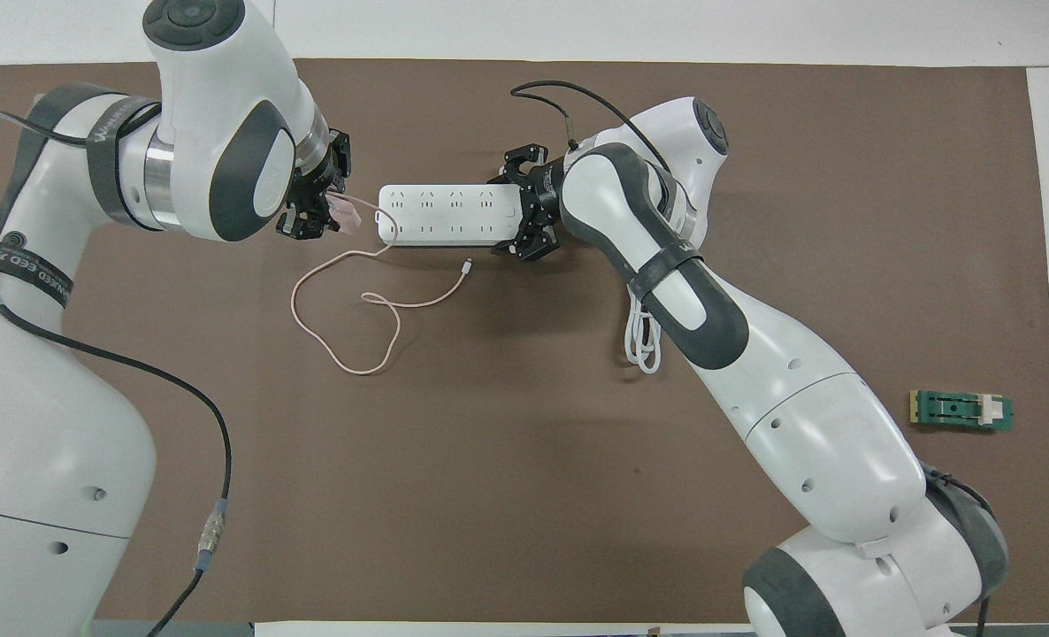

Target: Unplug charger and place it aside

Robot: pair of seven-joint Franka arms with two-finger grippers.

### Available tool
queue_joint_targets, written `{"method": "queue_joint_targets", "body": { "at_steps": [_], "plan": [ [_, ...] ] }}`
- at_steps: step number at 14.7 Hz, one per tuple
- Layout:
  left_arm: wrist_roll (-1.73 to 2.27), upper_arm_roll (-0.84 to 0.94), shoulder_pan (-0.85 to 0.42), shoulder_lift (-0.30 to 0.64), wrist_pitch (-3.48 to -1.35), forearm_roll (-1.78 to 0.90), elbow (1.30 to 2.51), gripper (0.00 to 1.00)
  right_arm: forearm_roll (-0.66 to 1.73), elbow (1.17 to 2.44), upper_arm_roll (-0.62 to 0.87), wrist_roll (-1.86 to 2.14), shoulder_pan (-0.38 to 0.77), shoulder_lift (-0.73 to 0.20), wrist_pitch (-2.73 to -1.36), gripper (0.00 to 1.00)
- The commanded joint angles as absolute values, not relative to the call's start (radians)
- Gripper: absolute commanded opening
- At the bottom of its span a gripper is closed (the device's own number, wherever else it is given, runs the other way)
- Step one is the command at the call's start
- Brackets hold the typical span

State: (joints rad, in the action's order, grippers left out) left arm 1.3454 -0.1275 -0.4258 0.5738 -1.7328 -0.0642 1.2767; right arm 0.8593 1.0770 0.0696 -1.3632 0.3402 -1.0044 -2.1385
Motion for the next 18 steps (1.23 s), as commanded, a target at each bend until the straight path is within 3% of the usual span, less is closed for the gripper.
{"method": "queue_joint_targets", "body": {
  "at_steps": [1, 5, 11, 15, 18],
  "plan": [
    [1.028, -0.132, -0.402, 0.540, -1.660, -0.023, 1.281, 0.00, 0.862, 1.081, 0.071, -1.338, 0.350, -1.014, -2.187, 1.00],
    [0.705, -0.132, -0.327, 0.462, -1.646, -0.021, 1.354, 0.00, 0.859, 1.094, 0.068, -1.338, 0.336, -0.994, -2.175, 1.00],
    [0.178, -0.132, -0.217, 0.255, -1.847, -0.026, 1.644, 0.00, 0.851, 1.190, 0.063, -1.336, 0.299, -0.916, -2.172, 1.00],
    [-0.062, -0.130, -0.170, 0.180, -1.864, -0.026, 1.738, 0.00, 0.851, 1.242, 0.034, -1.333, 0.298, -0.868, -2.168, 1.00],
    [-0.156, -0.132, -0.152, 0.131, -1.989, -0.026, 1.874, 0.00, 0.848, 1.276, 0.018, -1.325, 0.278, -0.830, -2.151, 1.00]
  ]
}}
